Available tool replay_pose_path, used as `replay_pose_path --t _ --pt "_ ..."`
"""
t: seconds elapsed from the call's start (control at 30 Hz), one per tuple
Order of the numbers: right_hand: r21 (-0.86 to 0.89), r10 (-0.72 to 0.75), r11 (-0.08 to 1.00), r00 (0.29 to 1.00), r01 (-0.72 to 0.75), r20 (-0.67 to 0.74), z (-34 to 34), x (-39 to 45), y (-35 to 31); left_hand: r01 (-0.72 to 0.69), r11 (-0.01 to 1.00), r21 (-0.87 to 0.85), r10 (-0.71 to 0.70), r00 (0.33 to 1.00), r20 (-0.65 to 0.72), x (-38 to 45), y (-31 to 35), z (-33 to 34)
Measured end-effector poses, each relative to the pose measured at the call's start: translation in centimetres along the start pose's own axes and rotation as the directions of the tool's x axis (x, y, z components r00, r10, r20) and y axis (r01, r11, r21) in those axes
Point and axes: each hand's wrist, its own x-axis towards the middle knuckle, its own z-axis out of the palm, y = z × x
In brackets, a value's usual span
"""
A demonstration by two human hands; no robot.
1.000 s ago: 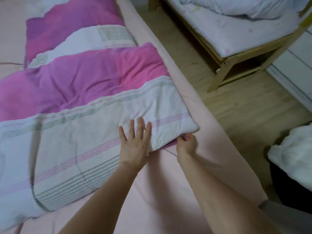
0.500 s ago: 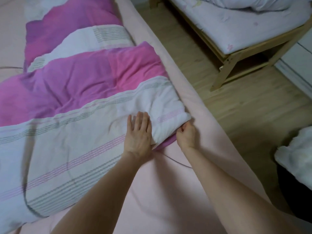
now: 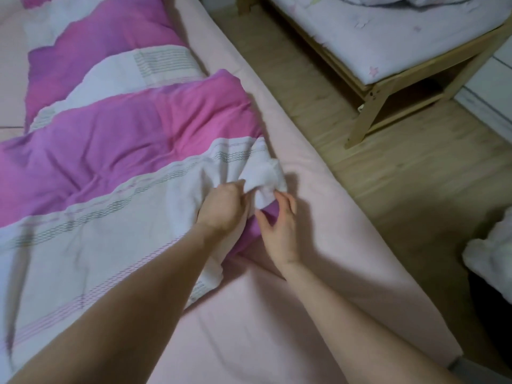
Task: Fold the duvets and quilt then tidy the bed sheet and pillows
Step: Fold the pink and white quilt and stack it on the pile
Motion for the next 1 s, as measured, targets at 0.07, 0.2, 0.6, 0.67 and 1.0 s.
replay_pose_path --t 0.07,0.2,0.6,0.67,1.0 --pt "0.031 -0.058 0.998 0.997 0.059 -0.048 0.9 1.9 -3.2 0.114 0.952 -0.285 -0.155 0.98 -0.125 -0.4 0.0 -1.6" --pt "0.016 -0.268 0.963 0.962 0.268 0.058 1.7 4.4 -9.3 0.285 0.829 -0.482 -0.429 0.877 -0.219 -1.0 0.1 -6.9" --pt "0.196 -0.467 0.867 0.884 0.459 -0.006 1.1 0.8 -23.8 0.178 0.755 -0.631 -0.467 0.822 -0.327 -5.7 -0.5 -20.6" --pt "0.242 -0.456 0.871 0.887 0.429 0.072 0.5 -0.1 -26.3 0.174 0.752 -0.635 -0.488 0.795 -0.36 -6.9 -0.3 -22.9" --pt "0.261 0.463 0.421 0.454 -0.868 0.761 -2.3 1.4 -29.9 0.241 0.643 -0.727 -0.679 0.619 -0.396 -12.7 0.1 -29.2"
